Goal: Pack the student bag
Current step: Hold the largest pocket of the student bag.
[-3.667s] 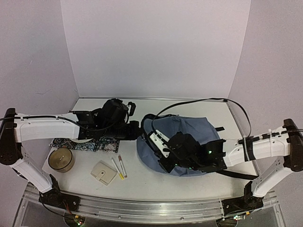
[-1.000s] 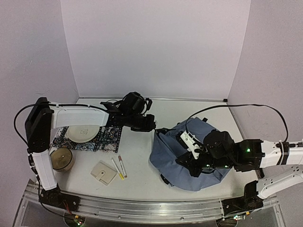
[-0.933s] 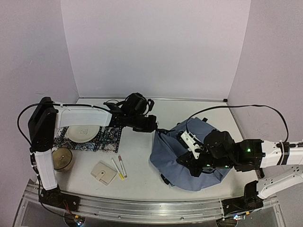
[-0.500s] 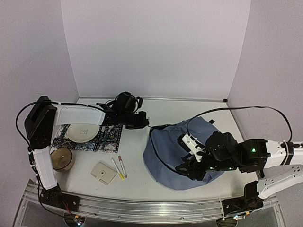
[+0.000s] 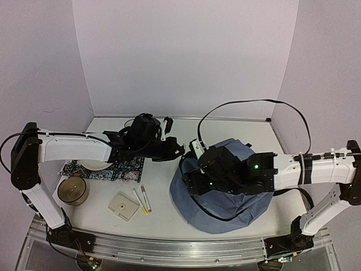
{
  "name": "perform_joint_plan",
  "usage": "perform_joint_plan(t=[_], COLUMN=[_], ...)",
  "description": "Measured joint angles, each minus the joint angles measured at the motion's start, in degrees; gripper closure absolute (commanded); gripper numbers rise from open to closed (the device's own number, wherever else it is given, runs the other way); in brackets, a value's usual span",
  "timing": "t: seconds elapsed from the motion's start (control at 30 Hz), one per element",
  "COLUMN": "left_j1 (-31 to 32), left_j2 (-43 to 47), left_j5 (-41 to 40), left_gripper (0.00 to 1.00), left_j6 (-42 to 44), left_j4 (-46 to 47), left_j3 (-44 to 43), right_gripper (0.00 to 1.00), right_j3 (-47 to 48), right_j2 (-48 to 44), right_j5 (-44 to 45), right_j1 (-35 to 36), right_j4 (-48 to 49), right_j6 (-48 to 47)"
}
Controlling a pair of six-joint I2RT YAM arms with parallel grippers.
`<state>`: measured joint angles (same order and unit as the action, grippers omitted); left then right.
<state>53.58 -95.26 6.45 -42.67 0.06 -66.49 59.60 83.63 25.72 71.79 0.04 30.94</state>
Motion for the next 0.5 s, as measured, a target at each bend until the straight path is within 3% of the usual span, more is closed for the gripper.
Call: perform_joint_plan(t=[0.2, 0.27, 0.4, 0.47, 0.5], left_j1=[1.4, 1.9, 2.8, 3.1, 3.1], left_j2=[0.8, 0.8, 0.8, 0.8, 0.8], left_j5=[0.0, 0.0, 0.2, 0.4, 0.5], left_gripper=[1.0, 1.0, 1.0, 1.0, 1.0], left_j6=[-1.1, -1.3, -2.0, -2.2, -2.2], left_j4=[0.2, 0.2, 0.2, 0.2, 0.2], left_j3=[0.3, 0.3, 0.3, 0.3, 0.3], right_gripper=[0.19, 0.25, 0.55, 0.83, 0.91], right_j3=[3.4, 4.2, 4.8, 4.8, 4.8], right_j2=[6.5, 7.8, 9.9, 10.4, 10.5], right_j5=[0.5, 0.6, 2.4, 3.7, 4.1], right_j1=[0.0, 0.0, 0.0, 0.0, 0.0], right_j4=[2.9, 3.4, 4.0, 3.7, 3.4], right_j6=[3.1, 3.5, 4.6, 5.5, 5.8])
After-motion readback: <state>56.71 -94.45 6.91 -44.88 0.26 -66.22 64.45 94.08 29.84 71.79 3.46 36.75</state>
